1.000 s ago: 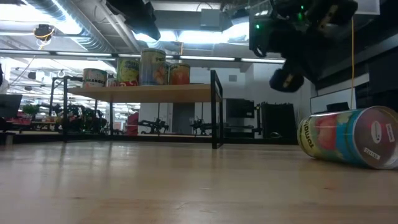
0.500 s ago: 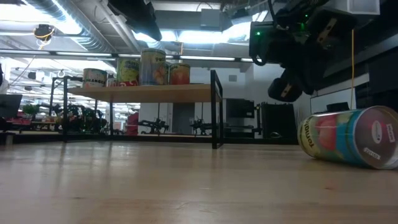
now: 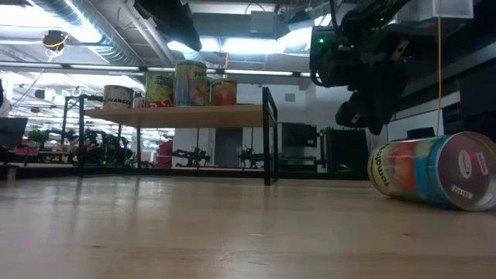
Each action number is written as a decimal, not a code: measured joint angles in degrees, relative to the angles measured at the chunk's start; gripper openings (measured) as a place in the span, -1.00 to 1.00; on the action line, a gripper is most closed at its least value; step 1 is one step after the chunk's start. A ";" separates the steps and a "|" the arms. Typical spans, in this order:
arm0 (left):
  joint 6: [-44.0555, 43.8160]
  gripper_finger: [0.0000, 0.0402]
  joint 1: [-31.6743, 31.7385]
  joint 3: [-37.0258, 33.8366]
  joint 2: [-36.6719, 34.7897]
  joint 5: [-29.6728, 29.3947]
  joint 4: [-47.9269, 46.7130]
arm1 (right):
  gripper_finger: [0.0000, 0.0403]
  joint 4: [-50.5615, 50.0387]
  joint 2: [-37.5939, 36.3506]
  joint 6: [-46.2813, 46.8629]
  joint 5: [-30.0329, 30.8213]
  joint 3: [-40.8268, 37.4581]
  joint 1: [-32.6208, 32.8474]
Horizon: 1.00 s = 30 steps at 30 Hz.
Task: Pick and place cans onto a shelf
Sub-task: Put the canned tomatoes on the shelf
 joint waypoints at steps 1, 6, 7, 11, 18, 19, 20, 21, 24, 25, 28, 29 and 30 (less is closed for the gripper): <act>-0.22 -0.45 0.00 0.00 0.00 -0.21 0.00 | -0.37 -0.01 0.00 -0.03 0.02 0.00 0.00; -0.38 -0.45 0.00 0.00 0.00 -1.27 0.01 | -0.27 -0.02 0.00 -0.15 0.00 0.00 0.05; -0.38 -0.45 0.00 0.00 0.00 -1.27 0.00 | -0.26 -0.02 0.00 -0.23 0.00 0.00 0.13; -0.38 -0.45 0.00 0.00 0.00 -1.27 0.00 | -0.26 -0.04 0.00 -1.71 -1.00 0.00 0.26; -0.38 -0.45 0.00 0.00 0.00 -1.27 0.00 | -0.26 0.12 0.03 -3.45 -4.60 0.00 0.39; -0.38 -0.45 0.00 0.00 0.00 -1.27 0.00 | -0.26 0.30 0.24 -3.45 -4.61 0.00 0.39; -0.38 -0.45 0.00 0.00 0.00 -1.27 0.00 | -0.26 0.65 0.55 -3.47 -4.61 0.00 0.39; -0.38 -0.45 0.00 0.00 0.00 -1.27 0.00 | -0.26 0.82 0.85 -3.45 -4.60 0.00 0.39; -0.38 -0.45 0.00 0.00 0.00 -1.27 0.00 | -0.26 1.36 2.61 -3.47 -4.84 0.00 0.68; -0.38 -0.45 0.00 0.00 0.00 -1.25 0.00 | -0.26 1.28 3.57 -3.52 -4.86 0.00 0.82; -0.40 -0.45 0.00 0.00 0.00 -1.25 0.00 | -0.26 1.27 5.57 -3.60 -7.01 0.00 1.49; -0.38 -0.45 0.00 0.00 0.00 -1.25 0.00 | -0.26 1.27 6.18 -3.71 -8.21 0.00 1.66; -0.38 -0.45 0.00 0.00 0.00 -1.25 0.00 | -0.26 1.28 6.79 -4.29 -9.17 0.00 1.84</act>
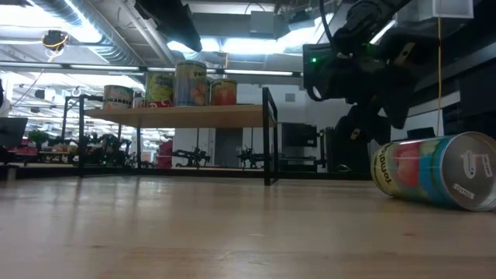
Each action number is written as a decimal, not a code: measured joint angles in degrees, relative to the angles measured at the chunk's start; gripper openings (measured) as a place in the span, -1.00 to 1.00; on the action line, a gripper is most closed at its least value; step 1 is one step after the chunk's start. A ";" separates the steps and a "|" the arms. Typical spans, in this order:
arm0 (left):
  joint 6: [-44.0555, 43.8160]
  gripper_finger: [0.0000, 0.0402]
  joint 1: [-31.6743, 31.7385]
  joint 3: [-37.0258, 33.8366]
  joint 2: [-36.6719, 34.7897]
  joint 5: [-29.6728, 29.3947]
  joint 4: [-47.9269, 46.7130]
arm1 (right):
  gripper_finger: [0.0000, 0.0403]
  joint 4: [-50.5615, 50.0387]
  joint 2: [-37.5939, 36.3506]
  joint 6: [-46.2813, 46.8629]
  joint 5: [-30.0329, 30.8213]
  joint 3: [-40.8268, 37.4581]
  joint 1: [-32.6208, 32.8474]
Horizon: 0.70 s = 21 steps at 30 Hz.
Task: Pick and place cans onto a shelf
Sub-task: Put the canned tomatoes on the shelf
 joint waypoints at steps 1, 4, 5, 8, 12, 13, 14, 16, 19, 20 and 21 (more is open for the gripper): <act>-0.02 -0.45 0.00 0.00 0.00 0.00 0.00 | -0.26 0.03 0.49 -0.52 -0.75 0.00 0.27; 0.00 -0.45 0.00 0.00 0.00 0.00 0.00 | -0.26 0.05 1.72 -0.65 -1.17 0.00 0.94; 0.00 -0.45 0.00 0.00 0.00 0.00 -0.02 | -0.26 0.05 2.10 -0.65 -0.97 0.00 1.17; 0.00 -0.45 0.00 0.00 0.00 0.00 -0.02 | -0.26 0.13 2.76 -0.68 -0.09 0.00 1.62; 0.00 -0.45 0.00 0.00 0.00 0.00 -0.02 | -0.26 0.20 2.89 -0.80 0.06 -0.02 1.74; 0.00 -0.45 0.00 0.00 0.00 0.00 0.00 | -0.26 0.16 2.89 -0.80 0.08 -0.02 1.74; 0.00 -0.45 0.00 0.00 0.00 0.00 -0.01 | -0.27 0.17 2.89 -0.80 0.08 -0.02 1.74; 0.00 -0.45 0.00 0.00 0.00 0.00 0.00 | -0.30 0.18 2.89 -0.83 0.08 -0.02 1.78; 0.00 -0.45 0.00 0.00 0.00 0.00 0.00 | -0.39 0.16 2.87 -0.83 0.00 -0.02 1.78; 0.00 -0.45 0.00 0.00 0.00 0.00 -0.02 | -0.42 0.16 2.87 -0.82 -0.04 -0.02 1.78; 0.00 -0.45 0.00 0.00 0.00 0.00 0.00 | -0.44 0.16 2.87 -0.83 -0.08 -0.02 1.78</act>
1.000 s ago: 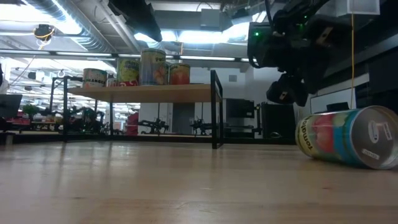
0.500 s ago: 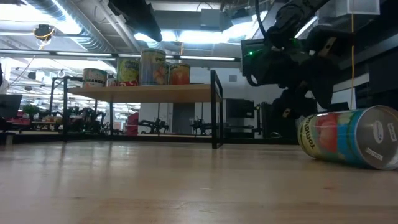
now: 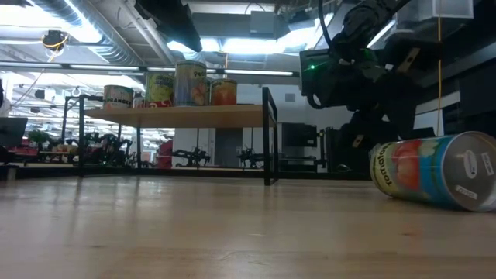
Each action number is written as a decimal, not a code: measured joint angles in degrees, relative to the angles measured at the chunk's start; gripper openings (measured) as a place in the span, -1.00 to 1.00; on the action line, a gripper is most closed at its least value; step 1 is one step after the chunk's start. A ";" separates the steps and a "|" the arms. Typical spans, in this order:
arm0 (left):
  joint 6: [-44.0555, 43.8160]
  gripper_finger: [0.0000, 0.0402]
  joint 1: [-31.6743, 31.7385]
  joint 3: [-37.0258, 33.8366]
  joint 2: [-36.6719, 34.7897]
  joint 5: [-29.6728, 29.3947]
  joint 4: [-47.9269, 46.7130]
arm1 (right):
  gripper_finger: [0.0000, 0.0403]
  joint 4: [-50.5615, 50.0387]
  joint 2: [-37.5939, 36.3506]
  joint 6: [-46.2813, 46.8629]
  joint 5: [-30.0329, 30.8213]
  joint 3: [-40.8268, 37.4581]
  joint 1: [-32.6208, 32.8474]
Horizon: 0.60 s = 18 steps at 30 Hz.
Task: Pick and place cans onto a shelf
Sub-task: Put the canned tomatoes on the shelf
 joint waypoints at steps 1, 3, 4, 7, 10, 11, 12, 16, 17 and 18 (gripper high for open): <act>0.00 -0.45 0.00 0.00 0.00 0.00 0.00 | -0.46 0.00 0.00 0.00 -0.06 0.00 0.00; 0.00 -0.45 0.00 0.00 0.00 0.00 -0.01 | -0.48 -0.02 0.00 0.00 -0.08 0.00 0.00; 0.00 -0.45 0.00 0.00 0.00 -0.01 0.00 | -0.48 -0.02 0.00 0.01 -0.08 0.00 0.00; 0.00 -0.45 0.00 0.00 0.00 0.00 -0.02 | -0.48 -0.02 -0.02 0.02 -0.06 0.00 0.02; 0.00 -0.45 0.00 0.00 0.00 0.00 0.00 | -0.48 -0.02 -0.02 0.07 -0.03 0.00 0.02; 0.00 -0.45 0.01 0.00 0.00 0.00 0.00 | -0.48 -0.04 -0.02 0.13 -0.03 0.02 0.02; 0.00 -0.45 0.00 0.00 0.00 0.00 -0.01 | -0.48 -0.04 -0.02 0.13 -0.01 0.01 0.02; 0.00 -0.45 0.00 0.00 0.00 0.00 0.00 | -0.49 -0.04 -0.02 0.17 0.04 0.00 0.02; 0.00 -0.45 0.00 0.00 0.00 0.00 0.00 | -0.49 -0.04 -0.04 0.17 0.05 0.01 0.02; 0.00 -0.45 0.00 0.00 0.00 0.00 0.00 | -0.49 -0.04 -0.04 0.18 0.08 0.00 0.02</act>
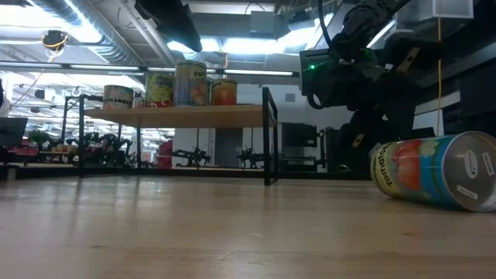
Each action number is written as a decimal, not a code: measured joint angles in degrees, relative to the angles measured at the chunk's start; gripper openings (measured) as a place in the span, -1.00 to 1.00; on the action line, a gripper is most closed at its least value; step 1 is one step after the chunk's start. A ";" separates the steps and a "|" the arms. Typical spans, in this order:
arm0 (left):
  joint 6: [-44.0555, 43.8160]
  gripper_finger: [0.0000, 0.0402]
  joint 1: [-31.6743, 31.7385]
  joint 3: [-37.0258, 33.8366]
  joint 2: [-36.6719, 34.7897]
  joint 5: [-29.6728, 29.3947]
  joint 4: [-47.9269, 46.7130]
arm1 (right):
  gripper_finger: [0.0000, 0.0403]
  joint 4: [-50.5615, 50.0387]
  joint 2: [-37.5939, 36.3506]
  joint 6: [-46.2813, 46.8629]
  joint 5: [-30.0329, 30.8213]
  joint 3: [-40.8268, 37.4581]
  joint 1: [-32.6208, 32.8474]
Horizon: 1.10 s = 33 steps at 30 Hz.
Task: Pick and place cans onto a shelf
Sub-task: Put the canned tomatoes on the shelf
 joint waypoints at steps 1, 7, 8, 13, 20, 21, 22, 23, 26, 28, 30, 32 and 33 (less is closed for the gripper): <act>0.00 -0.45 0.00 0.00 0.00 0.00 -0.02 | -0.50 0.00 0.00 0.02 0.02 0.00 0.00; 0.00 -0.45 0.00 0.00 0.00 0.00 -0.02 | -0.70 -0.04 -0.02 0.05 -0.03 0.02 0.00; 0.00 -0.45 0.00 0.00 0.00 0.00 -0.02 | -0.77 -0.09 -0.02 0.07 -0.17 0.02 0.00; 0.01 -0.45 0.00 0.00 0.00 -0.02 -0.02 | -0.93 -0.17 -0.13 0.30 -1.31 0.07 0.02; 0.00 -0.45 0.02 0.00 0.00 0.00 -0.02 | -0.93 0.02 -0.11 0.28 -1.32 0.07 0.02; 0.02 -0.45 0.02 0.00 0.00 0.00 -0.02 | -0.95 -0.07 -0.11 0.28 -1.49 0.14 0.01; 0.01 -0.45 0.02 0.00 0.00 0.00 -0.02 | -0.97 -0.20 -0.11 0.29 -1.49 0.36 0.01; 0.02 -0.45 0.02 0.00 0.00 -0.02 -0.02 | -0.97 -0.22 -0.10 0.29 -1.37 0.66 0.02; 0.02 -0.45 0.00 0.00 0.00 -0.01 -0.02 | -0.99 -0.45 0.02 0.24 -0.29 2.10 0.02; 0.00 -0.45 0.01 0.00 0.00 0.00 -0.01 | -0.99 -0.67 0.02 0.04 -0.01 3.39 0.02; 0.02 -0.45 0.02 0.00 0.00 -0.01 -0.02 | -0.99 -1.64 0.02 -0.42 1.36 4.97 0.02; 0.02 -0.45 0.00 0.00 0.00 -0.01 -0.02 | -1.00 -3.27 0.02 -1.84 2.73 6.76 0.02; 0.02 -0.45 0.01 0.00 0.00 -0.01 -0.02 | -1.00 -4.05 0.02 -2.31 3.40 7.71 0.02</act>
